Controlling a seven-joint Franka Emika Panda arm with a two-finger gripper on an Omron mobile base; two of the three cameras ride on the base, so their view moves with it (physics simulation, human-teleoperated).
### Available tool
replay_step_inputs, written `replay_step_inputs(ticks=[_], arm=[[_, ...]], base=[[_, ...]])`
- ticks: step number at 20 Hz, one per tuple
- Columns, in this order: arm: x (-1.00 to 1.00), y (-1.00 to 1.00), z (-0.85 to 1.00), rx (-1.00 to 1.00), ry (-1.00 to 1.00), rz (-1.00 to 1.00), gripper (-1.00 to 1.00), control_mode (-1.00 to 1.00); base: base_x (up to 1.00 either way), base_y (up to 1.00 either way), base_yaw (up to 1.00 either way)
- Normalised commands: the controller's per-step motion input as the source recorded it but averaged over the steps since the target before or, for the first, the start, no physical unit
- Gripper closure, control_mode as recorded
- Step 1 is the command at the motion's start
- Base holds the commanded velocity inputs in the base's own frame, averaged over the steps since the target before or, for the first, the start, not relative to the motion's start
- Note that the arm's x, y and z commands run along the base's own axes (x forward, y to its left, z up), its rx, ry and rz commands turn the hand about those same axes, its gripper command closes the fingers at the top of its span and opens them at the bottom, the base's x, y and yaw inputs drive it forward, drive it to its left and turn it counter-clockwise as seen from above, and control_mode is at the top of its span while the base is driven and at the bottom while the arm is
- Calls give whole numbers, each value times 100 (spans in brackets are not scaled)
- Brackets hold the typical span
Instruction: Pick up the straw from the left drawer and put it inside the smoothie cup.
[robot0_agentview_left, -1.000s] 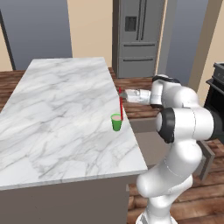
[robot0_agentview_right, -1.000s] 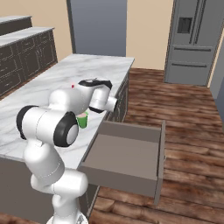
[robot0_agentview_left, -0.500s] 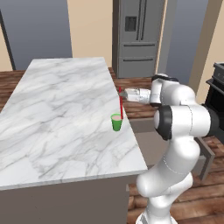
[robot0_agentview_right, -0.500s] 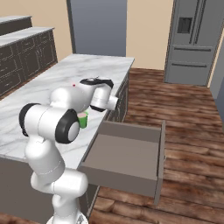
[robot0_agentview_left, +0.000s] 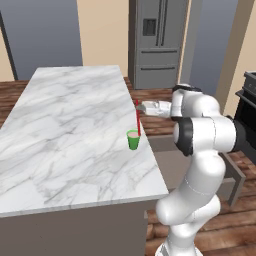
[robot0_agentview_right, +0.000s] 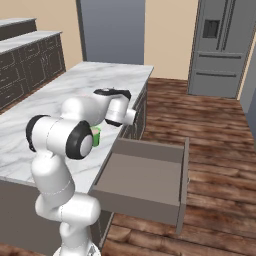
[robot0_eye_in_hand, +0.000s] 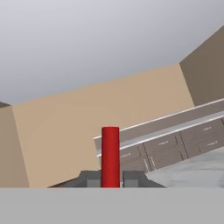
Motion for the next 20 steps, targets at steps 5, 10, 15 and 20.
replay_step_inputs(ticks=[5, 10, 15, 20], arm=[[10, 0, -8, 0, 0, 4, 100, -100], [1, 0, -13, 0, 0, 4, 100, -100], [2, 0, -7, 0, 0, 4, 100, -100], [0, 0, 0, 0, 0, 3, 100, -100]], base=[[0, 0, 0], [0, 0, 0], [0, 0, 0], [0, 0, 0]])
